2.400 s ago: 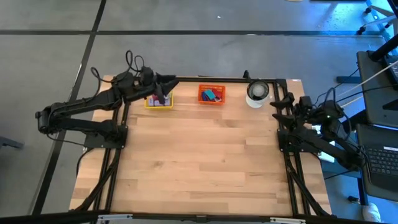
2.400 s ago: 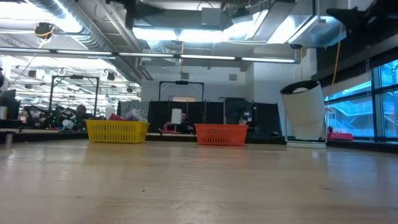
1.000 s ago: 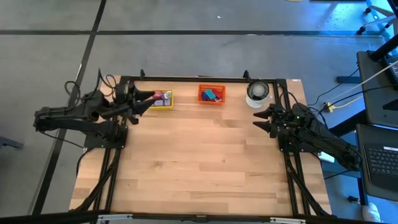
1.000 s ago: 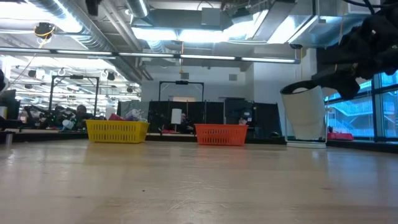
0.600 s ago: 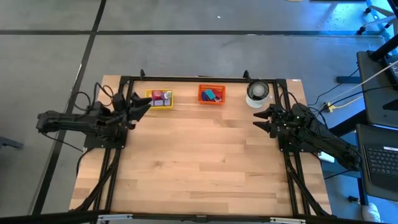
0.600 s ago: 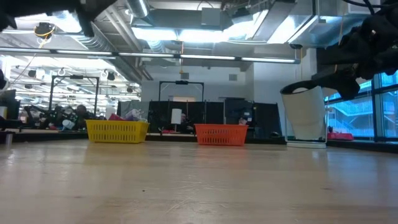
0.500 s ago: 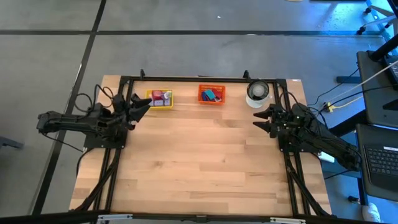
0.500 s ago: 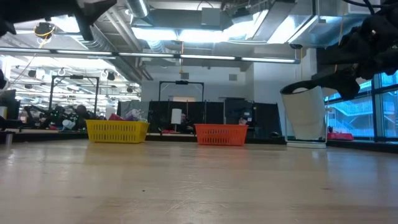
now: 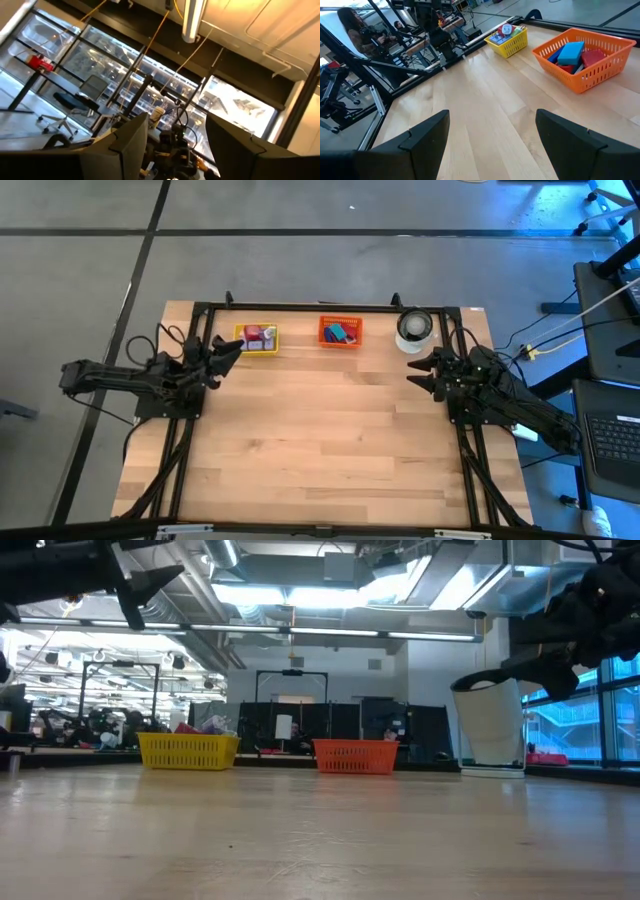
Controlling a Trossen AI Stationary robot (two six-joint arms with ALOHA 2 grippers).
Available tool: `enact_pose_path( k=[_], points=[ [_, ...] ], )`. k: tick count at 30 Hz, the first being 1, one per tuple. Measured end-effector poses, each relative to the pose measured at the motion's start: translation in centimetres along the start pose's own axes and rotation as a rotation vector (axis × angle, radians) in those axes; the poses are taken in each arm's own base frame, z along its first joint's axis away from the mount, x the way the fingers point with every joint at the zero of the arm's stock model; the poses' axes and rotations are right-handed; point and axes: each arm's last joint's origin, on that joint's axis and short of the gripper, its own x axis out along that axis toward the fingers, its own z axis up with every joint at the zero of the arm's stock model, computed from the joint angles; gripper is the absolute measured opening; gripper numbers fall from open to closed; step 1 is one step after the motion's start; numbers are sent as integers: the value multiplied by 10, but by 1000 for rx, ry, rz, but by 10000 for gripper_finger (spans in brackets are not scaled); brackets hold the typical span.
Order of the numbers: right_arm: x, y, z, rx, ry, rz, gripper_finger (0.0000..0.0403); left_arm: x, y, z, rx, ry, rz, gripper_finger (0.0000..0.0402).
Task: Pick & Place Office items
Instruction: Return to Home Position
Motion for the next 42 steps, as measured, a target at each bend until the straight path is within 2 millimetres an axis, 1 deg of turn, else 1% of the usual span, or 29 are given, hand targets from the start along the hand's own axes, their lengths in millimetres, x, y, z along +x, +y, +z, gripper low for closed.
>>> enact_pose_path(
  k=[4, 8, 15, 42],
  points=[
    [0, 0, 0, 0, 0, 0, 299, -5, 6, -5, -7, -24, 26, 196],
    [0, 0, 0, -2, 0, 0, 299, -5, 7, -6, -6, -26, 59, 196],
    [0, 0, 0, -2, 0, 0, 299, -5, 7, -7, 47, -22, 71, 196],
    [0, 0, 0, 0, -1, 0, 299, -5, 7, -7, 49, -21, 68, 196]
  ],
)
